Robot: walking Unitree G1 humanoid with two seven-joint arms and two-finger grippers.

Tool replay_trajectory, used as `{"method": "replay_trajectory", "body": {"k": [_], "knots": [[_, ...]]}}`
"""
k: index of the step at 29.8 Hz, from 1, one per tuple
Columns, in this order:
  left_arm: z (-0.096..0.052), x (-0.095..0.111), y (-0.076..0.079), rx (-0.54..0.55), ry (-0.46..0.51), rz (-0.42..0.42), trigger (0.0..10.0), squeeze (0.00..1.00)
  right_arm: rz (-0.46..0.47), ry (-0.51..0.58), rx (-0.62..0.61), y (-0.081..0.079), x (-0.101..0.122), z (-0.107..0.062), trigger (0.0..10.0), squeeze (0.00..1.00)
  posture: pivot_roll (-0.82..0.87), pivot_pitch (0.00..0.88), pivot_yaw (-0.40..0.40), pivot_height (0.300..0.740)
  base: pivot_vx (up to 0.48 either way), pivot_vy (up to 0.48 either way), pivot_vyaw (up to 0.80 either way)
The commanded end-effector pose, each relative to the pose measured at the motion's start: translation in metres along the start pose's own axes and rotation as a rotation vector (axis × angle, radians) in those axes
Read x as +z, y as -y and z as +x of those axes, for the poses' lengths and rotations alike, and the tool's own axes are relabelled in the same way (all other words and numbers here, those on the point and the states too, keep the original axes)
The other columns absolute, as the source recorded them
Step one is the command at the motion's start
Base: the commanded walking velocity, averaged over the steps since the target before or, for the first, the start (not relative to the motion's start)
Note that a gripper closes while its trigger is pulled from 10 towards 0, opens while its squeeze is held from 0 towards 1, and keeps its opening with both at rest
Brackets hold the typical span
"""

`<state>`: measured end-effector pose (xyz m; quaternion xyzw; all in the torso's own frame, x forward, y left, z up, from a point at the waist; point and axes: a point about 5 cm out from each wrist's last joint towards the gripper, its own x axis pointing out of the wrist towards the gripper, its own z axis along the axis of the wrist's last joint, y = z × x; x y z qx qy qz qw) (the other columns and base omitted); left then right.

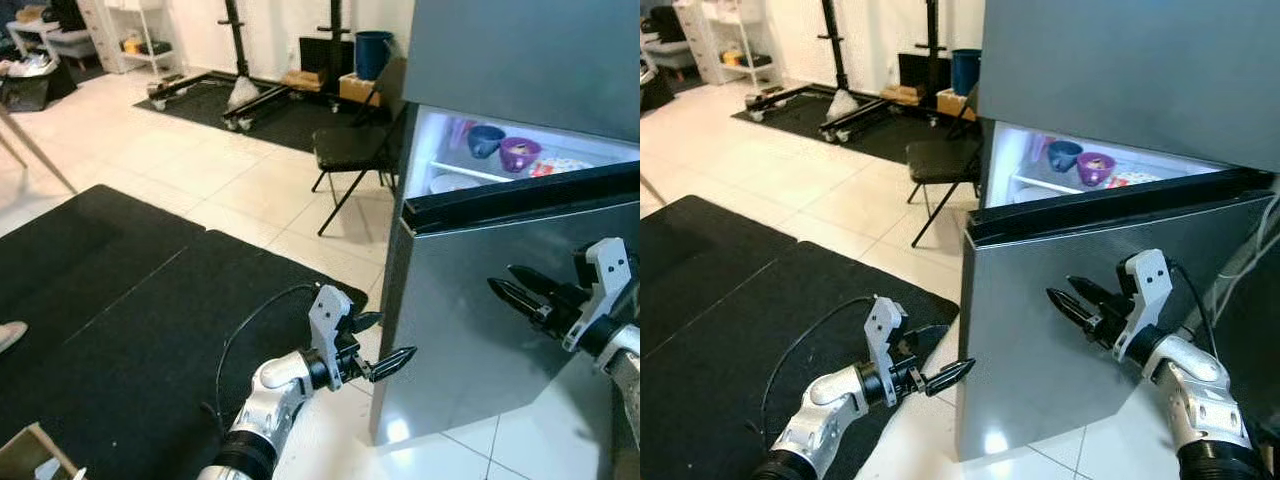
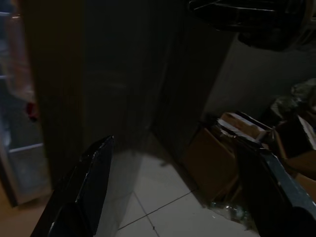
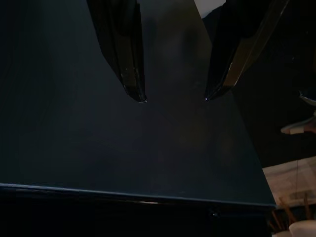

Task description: Restocking fridge

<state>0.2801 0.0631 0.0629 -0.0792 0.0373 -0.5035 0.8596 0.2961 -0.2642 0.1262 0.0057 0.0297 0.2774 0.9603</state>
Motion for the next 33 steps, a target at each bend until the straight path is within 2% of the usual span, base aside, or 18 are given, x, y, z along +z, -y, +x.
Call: {"method": "replay_trajectory", "body": {"k": [1,3,6,7,8,11,13,16,18,24,33], "knots": [[0.001,0.000,0.003,-0.015,0.005,0.000,10.0,0.00,0.009,-0.002,-0.007,0.001,0.000,0.000,10.0,0.00,-0.03,0.000,-0.004,0.740,0.311,0.000,0.00],[-0.001,-0.001,0.003,-0.012,0.002,-0.002,10.0,0.00,0.012,-0.035,-0.015,0.003,-0.004,-0.001,10.0,0.00,-0.03,0.000,-0.003,0.740,0.313,0.000,0.00],[-0.006,-0.006,0.003,-0.007,-0.016,-0.009,10.0,0.00,-0.004,-0.243,0.028,0.002,-0.033,-0.017,10.0,0.00,-0.03,0.000,-0.006,0.740,0.310,0.000,0.00],[-0.006,-0.006,0.003,-0.007,-0.016,-0.009,10.0,0.00,-0.004,-0.243,0.028,0.002,-0.033,-0.017,10.0,0.00,-0.03,0.000,-0.006,0.740,0.307,0.000,0.00],[-0.008,-0.008,0.003,-0.009,-0.023,-0.011,10.0,0.00,-0.002,-0.301,0.060,0.000,-0.041,-0.023,10.0,0.00,-0.03,0.000,-0.006,0.740,0.311,0.000,0.00],[-0.010,-0.010,0.004,-0.009,-0.030,-0.014,10.0,0.00,0.017,-0.353,0.086,-0.002,-0.048,-0.029,10.0,0.00,-0.03,0.000,-0.005,0.740,0.311,0.000,0.00],[-0.015,-0.016,0.006,-0.017,-0.055,-0.020,10.0,0.00,0.042,-0.484,0.161,-0.011,-0.065,-0.044,10.0,0.00,-0.03,0.000,-0.005,0.740,0.309,0.000,0.00],[-0.017,-0.019,0.008,-0.023,-0.068,-0.021,10.0,0.00,0.035,-0.523,0.174,-0.013,-0.071,-0.048,10.0,0.00,-0.03,0.000,-0.004,0.740,0.309,0.000,0.00],[-0.017,-0.020,0.008,-0.024,-0.069,-0.022,10.0,0.00,0.023,-0.508,0.157,-0.011,-0.070,-0.046,10.0,0.00,-0.03,0.000,-0.004,0.740,0.315,0.000,0.00],[-0.015,-0.019,0.008,-0.013,-0.075,-0.029,10.0,0.00,0.030,-0.341,0.125,-0.006,-0.049,-0.033,10.0,0.00,-0.03,0.000,-0.003,0.740,0.236,0.000,0.00],[-0.016,-0.019,0.009,-0.016,-0.070,-0.020,10.0,0.00,0.048,-0.201,0.141,-0.011,-0.032,-0.022,10.0,0.00,-0.03,0.000,-0.001,0.740,0.000,0.000,0.00]]}}
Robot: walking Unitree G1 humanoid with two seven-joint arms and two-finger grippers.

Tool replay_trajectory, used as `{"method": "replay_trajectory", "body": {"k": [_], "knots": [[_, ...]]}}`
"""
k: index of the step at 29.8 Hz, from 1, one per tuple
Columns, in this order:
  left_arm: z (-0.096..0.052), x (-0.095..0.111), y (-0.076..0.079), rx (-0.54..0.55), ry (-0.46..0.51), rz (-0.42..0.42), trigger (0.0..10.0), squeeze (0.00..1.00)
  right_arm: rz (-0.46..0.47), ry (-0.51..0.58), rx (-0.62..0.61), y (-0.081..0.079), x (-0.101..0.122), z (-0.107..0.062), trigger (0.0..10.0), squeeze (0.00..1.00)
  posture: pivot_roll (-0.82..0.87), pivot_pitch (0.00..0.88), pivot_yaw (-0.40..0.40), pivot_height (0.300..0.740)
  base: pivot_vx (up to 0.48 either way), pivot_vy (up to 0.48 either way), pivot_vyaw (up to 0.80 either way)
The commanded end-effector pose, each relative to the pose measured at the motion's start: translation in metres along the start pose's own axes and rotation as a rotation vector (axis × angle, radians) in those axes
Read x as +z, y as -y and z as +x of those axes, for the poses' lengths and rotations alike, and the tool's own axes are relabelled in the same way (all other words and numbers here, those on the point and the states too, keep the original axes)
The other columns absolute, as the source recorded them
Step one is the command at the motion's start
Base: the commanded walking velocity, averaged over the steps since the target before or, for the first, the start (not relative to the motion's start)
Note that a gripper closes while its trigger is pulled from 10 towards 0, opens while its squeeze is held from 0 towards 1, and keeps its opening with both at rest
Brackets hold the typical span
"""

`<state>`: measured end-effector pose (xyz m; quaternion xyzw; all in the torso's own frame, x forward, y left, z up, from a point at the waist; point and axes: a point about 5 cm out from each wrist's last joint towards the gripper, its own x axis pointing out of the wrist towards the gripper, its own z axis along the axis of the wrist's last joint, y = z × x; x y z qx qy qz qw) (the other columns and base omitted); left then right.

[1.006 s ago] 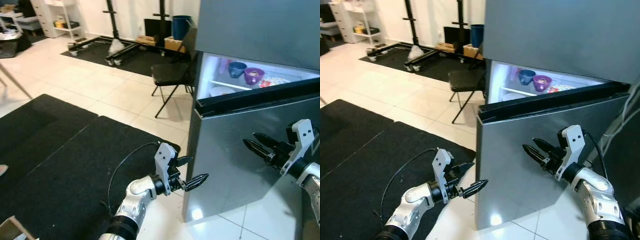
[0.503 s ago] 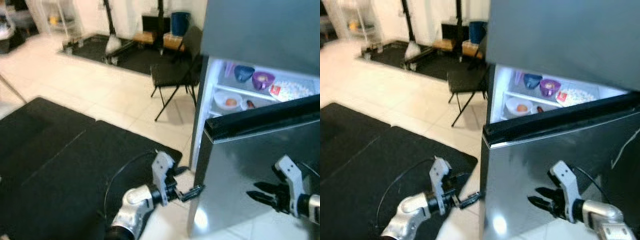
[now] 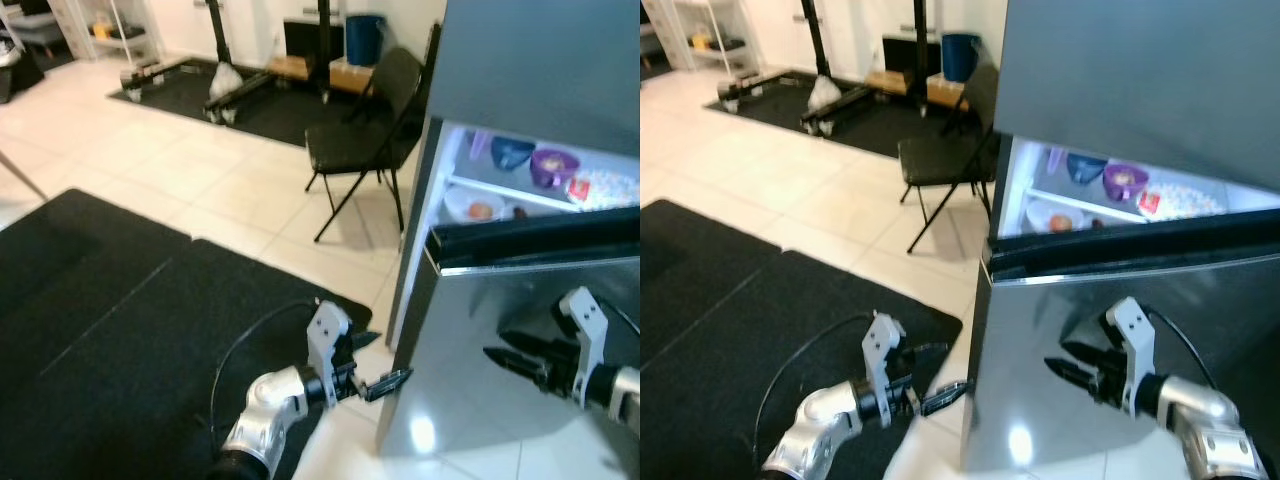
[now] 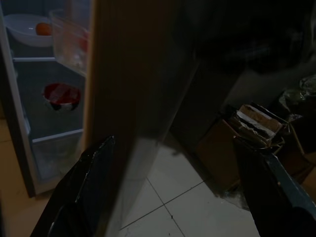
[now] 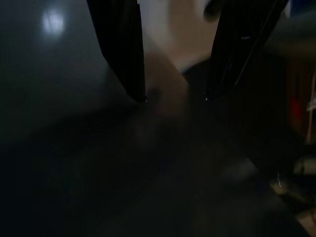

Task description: Restocking fridge

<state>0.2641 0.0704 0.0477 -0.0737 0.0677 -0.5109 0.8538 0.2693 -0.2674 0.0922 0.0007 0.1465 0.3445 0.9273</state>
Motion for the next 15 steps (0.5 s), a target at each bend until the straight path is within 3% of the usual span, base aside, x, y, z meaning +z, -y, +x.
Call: {"method": "replay_trajectory", "body": {"k": [1,7,11,13,15], "knots": [[-0.001,-0.002,0.001,-0.001,-0.011,0.001,10.0,0.00,-0.010,0.054,-0.010,-0.001,0.007,0.003,10.0,0.00,-0.03,0.000,-0.001,0.740,0.000,0.000,0.00],[-0.001,0.000,0.001,0.007,-0.002,0.004,10.0,0.00,-0.071,0.090,-0.080,-0.001,0.019,0.026,10.0,0.00,-0.03,0.000,-0.002,0.740,0.000,0.000,0.00],[-0.001,0.001,0.001,0.010,0.002,0.006,10.0,0.00,-0.090,0.084,-0.111,0.001,0.021,0.032,10.0,0.00,-0.03,0.000,-0.003,0.740,0.000,0.000,0.00],[-0.003,0.008,-0.005,0.042,0.027,0.014,10.0,0.00,-0.147,0.056,-0.191,0.006,0.031,0.052,10.0,0.00,-0.02,0.000,-0.004,0.740,0.000,0.000,0.00],[-0.005,0.012,-0.010,0.065,0.044,0.016,10.0,0.00,-0.167,0.045,-0.229,0.008,0.036,0.061,10.0,0.00,-0.02,0.000,-0.008,0.740,0.000,0.000,0.00]]}}
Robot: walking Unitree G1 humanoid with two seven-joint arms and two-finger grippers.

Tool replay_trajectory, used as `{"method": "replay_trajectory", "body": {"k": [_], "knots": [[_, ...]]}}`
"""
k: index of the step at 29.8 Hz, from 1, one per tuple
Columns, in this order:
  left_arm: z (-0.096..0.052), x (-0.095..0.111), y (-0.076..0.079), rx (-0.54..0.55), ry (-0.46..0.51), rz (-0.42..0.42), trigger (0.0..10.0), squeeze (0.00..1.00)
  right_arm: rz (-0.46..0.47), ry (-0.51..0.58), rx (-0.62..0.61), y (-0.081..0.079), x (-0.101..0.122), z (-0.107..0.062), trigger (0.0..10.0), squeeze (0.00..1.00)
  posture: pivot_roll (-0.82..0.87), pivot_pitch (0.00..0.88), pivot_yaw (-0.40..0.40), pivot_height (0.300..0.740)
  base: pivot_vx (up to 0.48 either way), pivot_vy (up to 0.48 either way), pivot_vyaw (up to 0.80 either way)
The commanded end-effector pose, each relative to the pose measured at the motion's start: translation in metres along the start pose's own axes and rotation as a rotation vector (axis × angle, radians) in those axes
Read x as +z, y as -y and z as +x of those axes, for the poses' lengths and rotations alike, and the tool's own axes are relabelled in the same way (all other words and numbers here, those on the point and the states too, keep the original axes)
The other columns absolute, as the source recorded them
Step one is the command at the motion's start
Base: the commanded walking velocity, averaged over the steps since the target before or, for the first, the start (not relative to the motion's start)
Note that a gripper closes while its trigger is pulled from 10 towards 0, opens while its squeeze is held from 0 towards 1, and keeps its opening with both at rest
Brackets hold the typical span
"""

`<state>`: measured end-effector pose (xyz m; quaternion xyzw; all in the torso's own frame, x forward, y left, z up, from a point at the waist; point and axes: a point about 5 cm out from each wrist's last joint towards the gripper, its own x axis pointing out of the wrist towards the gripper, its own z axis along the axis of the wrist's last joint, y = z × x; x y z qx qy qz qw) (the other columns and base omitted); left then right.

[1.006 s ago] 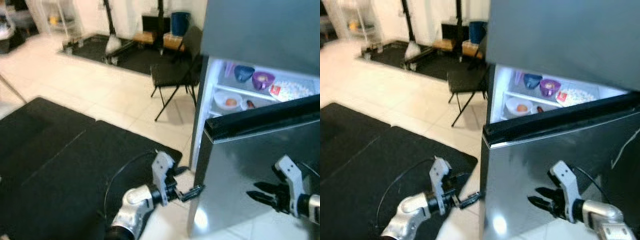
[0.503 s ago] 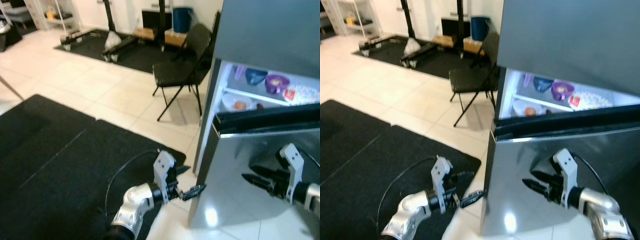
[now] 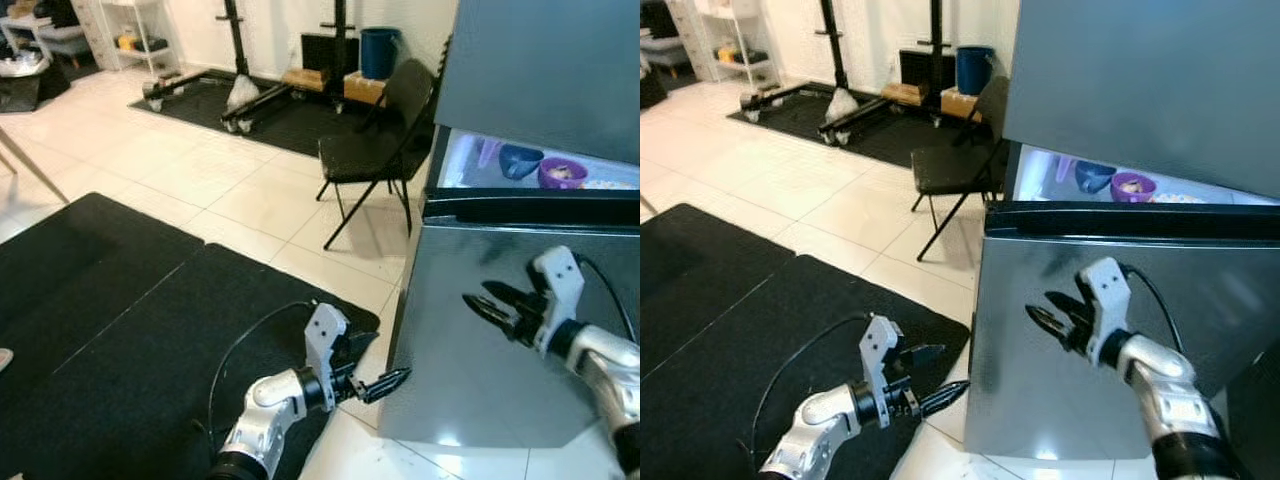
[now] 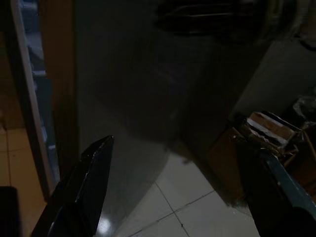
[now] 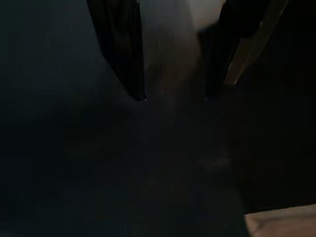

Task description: Restocking fridge

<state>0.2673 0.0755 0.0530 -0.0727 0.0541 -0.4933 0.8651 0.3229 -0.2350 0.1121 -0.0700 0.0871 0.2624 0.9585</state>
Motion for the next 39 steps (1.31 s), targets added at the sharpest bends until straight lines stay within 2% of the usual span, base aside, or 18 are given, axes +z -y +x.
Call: {"method": "replay_trajectory", "body": {"k": [1,5,8,14,20,23,26,27,32,34,35,38,39], "knots": [[-0.004,0.010,-0.012,0.048,0.030,0.004,10.0,0.00,-0.050,-0.049,-0.070,0.001,0.003,0.016,10.0,0.00,-0.01,0.000,-0.011,0.740,0.000,0.000,0.00],[-0.006,0.013,-0.016,0.066,0.037,0.008,10.0,0.00,-0.060,-0.071,-0.105,0.002,0.005,0.022,10.0,0.00,-0.01,0.000,-0.012,0.740,0.000,0.000,0.00],[-0.010,0.017,-0.022,0.090,0.046,0.012,10.0,0.00,-0.066,-0.111,-0.175,0.005,0.004,0.028,10.0,0.00,0.00,0.000,-0.018,0.740,0.000,0.000,0.00],[-0.014,0.015,-0.023,0.101,0.040,0.013,10.0,0.00,-0.079,-0.126,-0.242,0.007,0.004,0.034,10.0,0.00,0.00,0.000,-0.022,0.740,0.000,0.000,0.00],[-0.023,0.008,-0.026,0.156,0.016,0.007,10.0,0.00,-0.179,-0.144,-0.345,0.014,0.022,0.047,10.0,0.00,0.03,0.000,-0.038,0.740,0.000,0.000,0.00],[-0.026,0.008,-0.030,0.186,0.015,0.004,10.0,0.00,-0.195,-0.136,-0.396,0.018,0.032,0.051,10.0,0.00,0.03,0.000,-0.040,0.740,0.000,0.000,0.00],[-0.028,0.007,-0.033,0.207,0.013,0.002,10.0,0.00,-0.192,-0.122,-0.436,0.022,0.038,0.052,10.0,0.00,0.03,0.000,-0.041,0.740,0.000,0.000,0.00],[-0.032,0.004,-0.037,0.241,0.006,-0.009,10.0,0.00,-0.175,-0.100,-0.518,0.030,0.047,0.051,10.0,0.00,0.03,0.000,-0.039,0.740,0.000,0.000,0.00],[-0.036,-0.001,-0.039,0.267,-0.016,-0.020,10.0,0.00,-0.150,-0.087,-0.571,0.035,0.049,0.048,10.0,0.00,0.03,0.000,-0.037,0.740,0.000,0.000,0.00],[-0.043,-0.013,-0.041,0.309,-0.057,-0.046,10.0,0.00,-0.124,-0.114,-0.571,0.035,0.035,0.043,10.0,0.00,0.03,0.000,-0.035,0.740,0.000,0.000,0.00],[-0.043,-0.013,-0.041,0.309,-0.057,-0.046,10.0,0.00,-0.124,-0.114,-0.571,0.035,0.035,0.043,10.0,0.00,0.03,0.000,-0.035,0.740,0.000,0.000,0.00],[-0.062,-0.039,-0.044,0.420,-0.139,-0.121,10.0,0.00,-0.065,-0.267,-0.516,0.022,-0.024,0.024,10.0,0.00,0.02,0.000,-0.029,0.740,0.000,0.000,0.00],[-0.066,-0.043,-0.044,0.441,-0.153,-0.135,10.0,0.00,-0.046,-0.293,-0.510,0.020,-0.034,0.020,10.0,0.00,0.02,0.000,-0.029,0.740,0.000,0.000,0.00]]}}
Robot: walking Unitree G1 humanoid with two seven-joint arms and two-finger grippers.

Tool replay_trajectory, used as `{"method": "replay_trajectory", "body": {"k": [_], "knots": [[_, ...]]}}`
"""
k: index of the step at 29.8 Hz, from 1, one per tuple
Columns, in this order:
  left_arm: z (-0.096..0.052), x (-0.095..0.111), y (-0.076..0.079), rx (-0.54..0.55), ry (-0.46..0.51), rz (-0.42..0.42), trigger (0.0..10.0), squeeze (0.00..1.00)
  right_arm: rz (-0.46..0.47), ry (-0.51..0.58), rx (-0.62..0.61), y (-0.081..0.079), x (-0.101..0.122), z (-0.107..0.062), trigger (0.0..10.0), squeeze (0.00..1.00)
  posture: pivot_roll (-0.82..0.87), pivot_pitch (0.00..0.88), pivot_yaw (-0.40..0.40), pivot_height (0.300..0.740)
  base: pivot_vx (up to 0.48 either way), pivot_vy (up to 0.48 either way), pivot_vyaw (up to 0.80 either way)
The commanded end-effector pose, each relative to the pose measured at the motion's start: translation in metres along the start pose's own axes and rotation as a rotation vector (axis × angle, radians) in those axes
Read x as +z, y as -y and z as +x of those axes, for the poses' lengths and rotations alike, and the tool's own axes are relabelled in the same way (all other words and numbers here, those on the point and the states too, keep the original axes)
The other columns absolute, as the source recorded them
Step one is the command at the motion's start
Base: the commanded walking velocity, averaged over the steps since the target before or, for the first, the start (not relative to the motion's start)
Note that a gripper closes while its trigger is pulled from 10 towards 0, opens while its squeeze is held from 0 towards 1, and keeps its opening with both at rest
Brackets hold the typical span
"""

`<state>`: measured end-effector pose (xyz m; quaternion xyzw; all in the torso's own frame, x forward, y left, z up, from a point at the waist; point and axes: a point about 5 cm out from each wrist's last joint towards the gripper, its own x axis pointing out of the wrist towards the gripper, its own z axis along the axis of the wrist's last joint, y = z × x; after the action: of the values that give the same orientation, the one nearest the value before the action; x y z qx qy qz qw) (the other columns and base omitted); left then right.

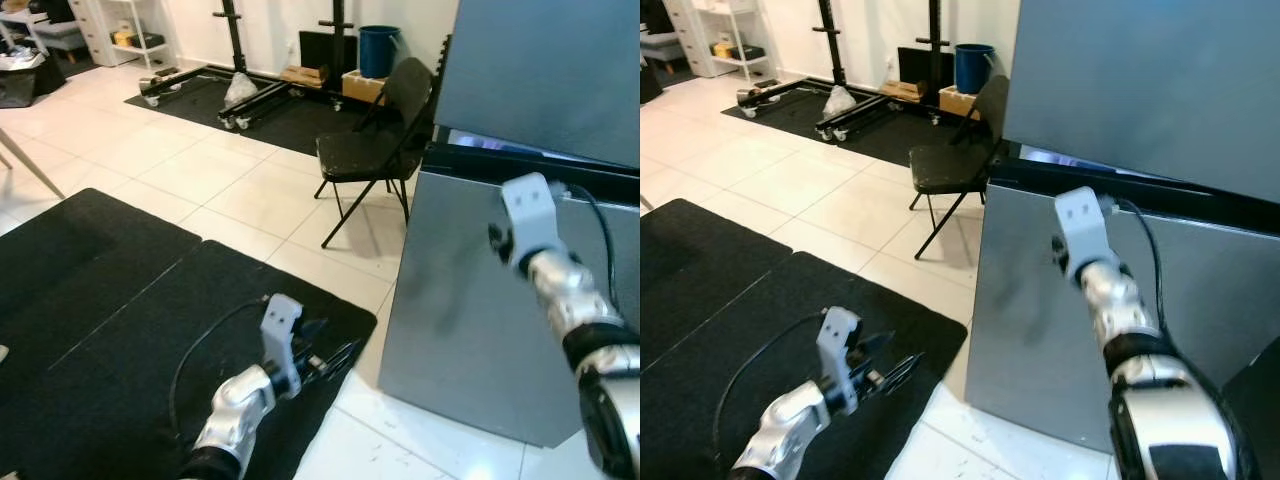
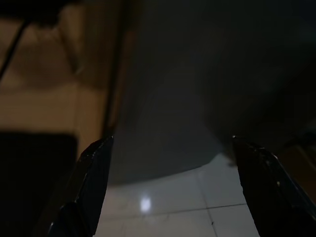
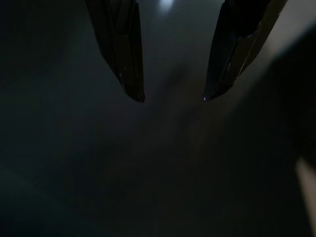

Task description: Restocking fridge

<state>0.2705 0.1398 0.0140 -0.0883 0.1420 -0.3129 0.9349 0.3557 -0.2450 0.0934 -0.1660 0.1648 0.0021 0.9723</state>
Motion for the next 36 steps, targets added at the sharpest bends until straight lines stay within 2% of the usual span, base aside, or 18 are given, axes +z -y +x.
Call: {"method": "replay_trajectory", "body": {"k": [1,2,5,6,9,10,11,12,14,17,20,21,23,27,32,34,36], "knots": [[-0.010,-0.010,-0.008,0.049,-0.047,-0.004,10.0,0.00,0.033,-0.066,0.017,-0.003,-0.020,-0.004,10.0,0.00,0.02,0.000,-0.029,0.740,0.000,0.000,0.00],[-0.010,-0.010,-0.008,0.049,-0.047,-0.004,10.0,0.00,0.033,-0.066,0.017,-0.003,-0.020,-0.004,10.0,0.00,0.02,0.000,-0.029,0.740,0.000,0.000,0.00],[-0.021,-0.028,-0.015,0.129,-0.121,-0.050,10.0,0.00,0.052,-0.178,0.000,-0.003,-0.061,-0.019,10.0,0.00,0.01,0.000,-0.026,0.740,0.000,0.000,0.00],[-0.021,-0.028,-0.015,0.129,-0.121,-0.050,10.0,0.00,0.052,-0.178,0.000,-0.003,-0.061,-0.019,10.0,0.00,0.01,0.000,-0.026,0.740,0.000,0.000,0.00],[-0.035,-0.047,-0.020,0.188,-0.199,-0.095,10.0,0.00,0.093,-0.305,-0.031,-0.001,-0.102,-0.038,10.0,0.00,0.01,0.000,-0.024,0.740,0.000,0.000,0.00],[-0.035,-0.047,-0.020,0.188,-0.199,-0.095,10.0,0.00,0.093,-0.305,-0.031,-0.001,-0.102,-0.038,10.0,0.00,0.01,0.000,-0.024,0.740,0.000,0.000,0.00],[-0.042,-0.055,-0.021,0.210,-0.231,-0.111,10.0,0.00,0.098,-0.352,-0.038,-0.001,-0.116,-0.046,10.0,0.00,0.01,0.000,-0.024,0.740,0.000,0.000,0.00],[-0.042,-0.055,-0.021,0.210,-0.231,-0.111,10.0,0.00,0.098,-0.352,-0.038,-0.001,-0.116,-0.046,10.0,0.00,0.01,0.000,-0.024,0.740,0.000,0.000,0.00],[-0.063,-0.079,-0.021,0.287,-0.315,-0.181,10.0,0.00,0.121,-0.460,-0.061,-0.002,-0.148,-0.067,10.0,0.00,0.00,0.000,-0.020,0.740,0.377,0.000,0.00],[-0.087,-0.103,-0.019,0.374,-0.399,-0.248,10.0,0.00,0.138,-0.560,-0.080,-0.004,-0.177,-0.089,10.0,0.00,0.00,0.000,-0.021,0.740,0.459,0.000,0.00],[-0.099,-0.115,-0.016,0.410,-0.437,-0.282,10.0,0.00,0.143,-0.610,-0.074,-0.008,-0.191,-0.102,10.0,0.00,0.00,0.000,-0.023,0.740,0.480,0.000,0.00],[-0.099,-0.115,-0.016,0.410,-0.437,-0.282,10.0,0.00,0.143,-0.610,-0.074,-0.008,-0.191,-0.102,10.0,0.00,0.00,0.000,-0.023,0.740,0.480,0.000,0.00],[-0.112,-0.127,-0.011,0.442,-0.478,-0.319,10.0,0.00,0.182,-0.661,-0.087,-0.013,-0.206,-0.115,10.0,0.00,0.00,0.000,-0.023,0.740,0.480,0.000,0.00],[-0.121,-0.136,-0.007,0.464,-0.524,-0.339,10.0,0.00,0.184,-0.704,-0.084,-0.018,-0.216,-0.126,10.0,0.00,0.01,0.000,-0.024,0.740,0.480,0.000,0.00],[-0.126,-0.141,-0.004,0.473,-0.552,-0.343,10.0,0.00,0.201,-0.721,-0.094,-0.019,-0.222,-0.133,10.0,0.00,0.00,0.000,-0.022,0.740,0.401,0.000,0.00],[-0.127,-0.143,-0.002,0.479,-0.566,-0.353,10.0,0.00,0.230,-0.711,-0.108,-0.018,-0.223,-0.134,10.0,0.00,0.00,0.000,-0.020,0.740,0.120,0.000,0.00],[-0.125,-0.142,-0.001,0.454,-0.561,-0.350,10.0,0.00,0.297,-0.655,-0.135,-0.012,-0.217,-0.129,10.0,0.00,0.00,0.000,-0.018,0.740,0.000,0.000,0.00]]}}
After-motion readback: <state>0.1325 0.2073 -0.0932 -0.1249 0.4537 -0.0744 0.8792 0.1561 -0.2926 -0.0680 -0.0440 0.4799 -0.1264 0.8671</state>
